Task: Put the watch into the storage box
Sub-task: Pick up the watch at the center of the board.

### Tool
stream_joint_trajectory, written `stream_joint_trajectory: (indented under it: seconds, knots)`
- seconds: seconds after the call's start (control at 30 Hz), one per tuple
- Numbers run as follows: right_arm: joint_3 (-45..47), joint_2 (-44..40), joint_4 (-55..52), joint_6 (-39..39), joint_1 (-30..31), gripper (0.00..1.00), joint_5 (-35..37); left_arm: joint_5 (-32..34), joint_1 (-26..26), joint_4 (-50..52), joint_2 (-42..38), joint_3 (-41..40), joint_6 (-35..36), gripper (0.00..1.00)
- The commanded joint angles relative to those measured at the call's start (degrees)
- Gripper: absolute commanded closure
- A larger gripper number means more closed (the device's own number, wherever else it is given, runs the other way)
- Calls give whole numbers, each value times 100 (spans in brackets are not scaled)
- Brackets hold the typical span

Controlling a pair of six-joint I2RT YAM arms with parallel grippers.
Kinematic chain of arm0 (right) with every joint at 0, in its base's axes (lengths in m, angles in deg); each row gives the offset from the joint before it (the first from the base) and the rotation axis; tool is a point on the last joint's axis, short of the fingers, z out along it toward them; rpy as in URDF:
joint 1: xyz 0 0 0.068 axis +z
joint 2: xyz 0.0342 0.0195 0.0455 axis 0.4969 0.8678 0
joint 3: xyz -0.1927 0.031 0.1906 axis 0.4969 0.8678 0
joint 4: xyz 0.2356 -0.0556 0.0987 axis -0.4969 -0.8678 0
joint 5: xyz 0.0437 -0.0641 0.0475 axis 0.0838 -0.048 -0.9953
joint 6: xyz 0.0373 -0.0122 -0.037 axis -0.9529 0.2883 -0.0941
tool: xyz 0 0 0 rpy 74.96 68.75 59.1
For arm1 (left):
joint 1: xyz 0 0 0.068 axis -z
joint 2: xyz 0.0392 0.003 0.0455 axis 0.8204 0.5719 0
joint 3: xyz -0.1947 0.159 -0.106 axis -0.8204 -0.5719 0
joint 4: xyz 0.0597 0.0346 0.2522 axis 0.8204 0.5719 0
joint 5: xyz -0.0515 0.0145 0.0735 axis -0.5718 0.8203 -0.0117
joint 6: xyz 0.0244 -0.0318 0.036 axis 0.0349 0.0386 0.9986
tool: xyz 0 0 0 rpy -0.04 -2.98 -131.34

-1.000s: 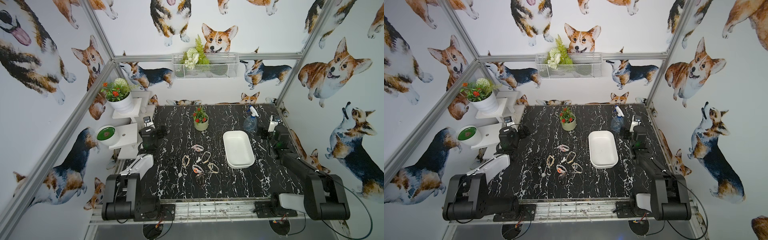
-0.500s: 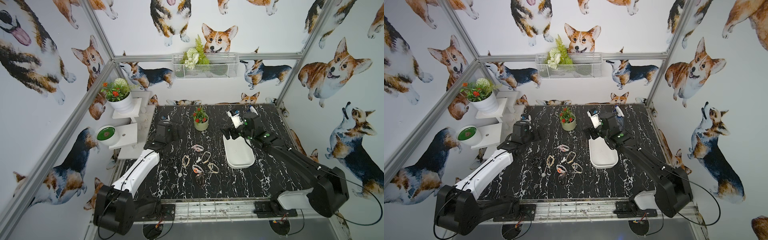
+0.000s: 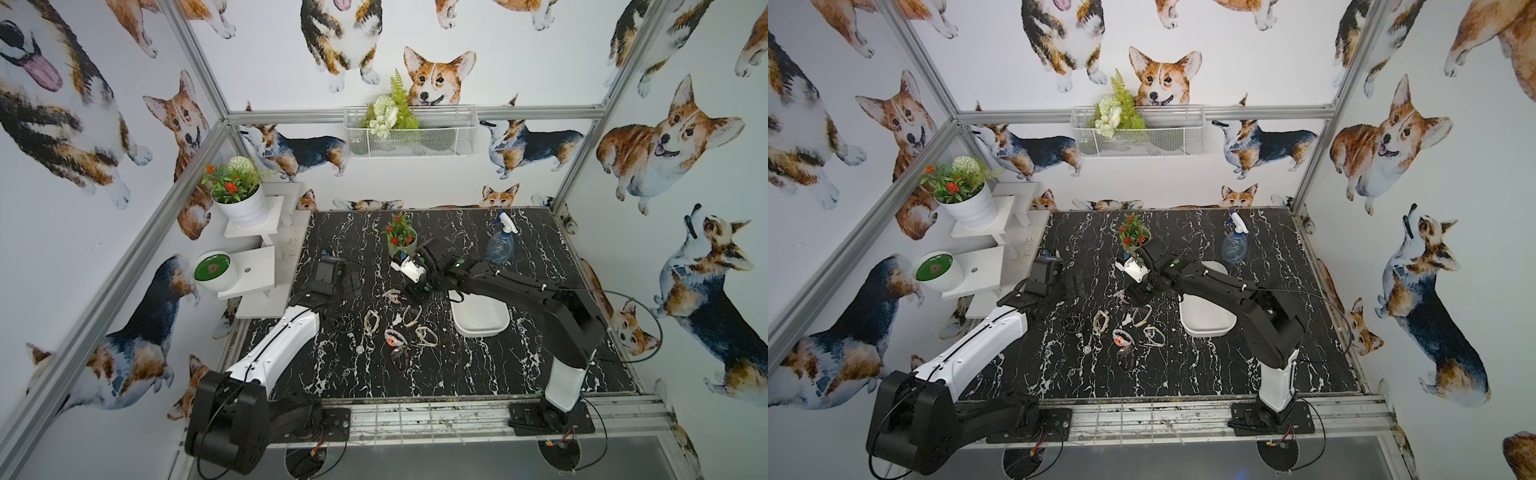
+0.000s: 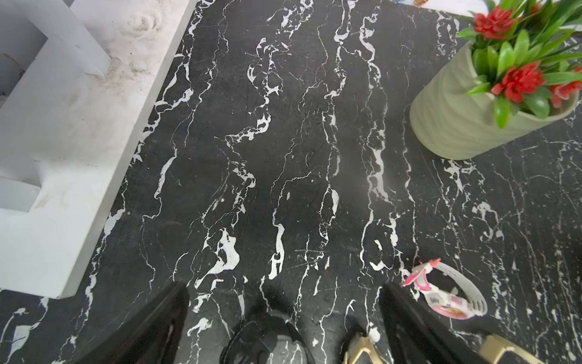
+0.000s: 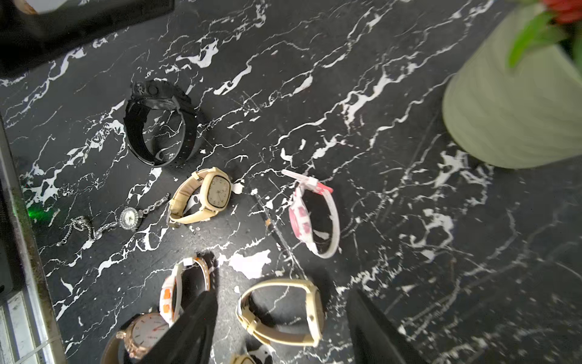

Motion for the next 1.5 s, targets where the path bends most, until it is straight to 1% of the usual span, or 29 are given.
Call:
stream_joint_trajectory:
  seconds: [0.0, 0.03, 0.17, 0.3, 0.7, 0.97, 1.03, 1.1, 1.23, 1.37, 1.47]
  knots:
    - [-338, 399, -202, -27, 35, 36, -62, 66, -8, -10, -70, 5, -38, 0]
    - [-468, 543, -253, -41, 33, 40, -66, 89, -17, -13, -110, -13, -41, 0]
    - [-832, 996, -391, -51, 41, 47, -42, 135, -21, -17, -248, -50, -54, 0]
    - [-986, 1252, -400, -39, 53, 53, -32, 128, -19, -43, -339, -80, -61, 0]
    - [-1172, 1648, -461, -25, 111, 66, -13, 30, -21, -140, -366, -82, -74, 0]
    - [-1243, 1758, -450, -24, 148, 79, -27, 38, -17, -142, -462, -109, -72, 0]
    - [-1243, 1747, -453, -42, 157, 85, -43, 51, -19, -132, -485, -108, -68, 0]
    - [-1205, 1685, -407, -51, 155, 89, -110, 50, -21, -140, -514, -104, -78, 0]
    - [-989, 1377, -167, -90, 158, 92, -368, 11, -16, -195, -583, -134, -67, 0]
    - [-664, 917, 204, -241, 93, 94, -754, -421, -6, -536, -727, -275, -6, 0]
    - [-105, 344, 826, -605, -121, 95, -1094, -882, -12, -857, -869, -388, 82, 0]
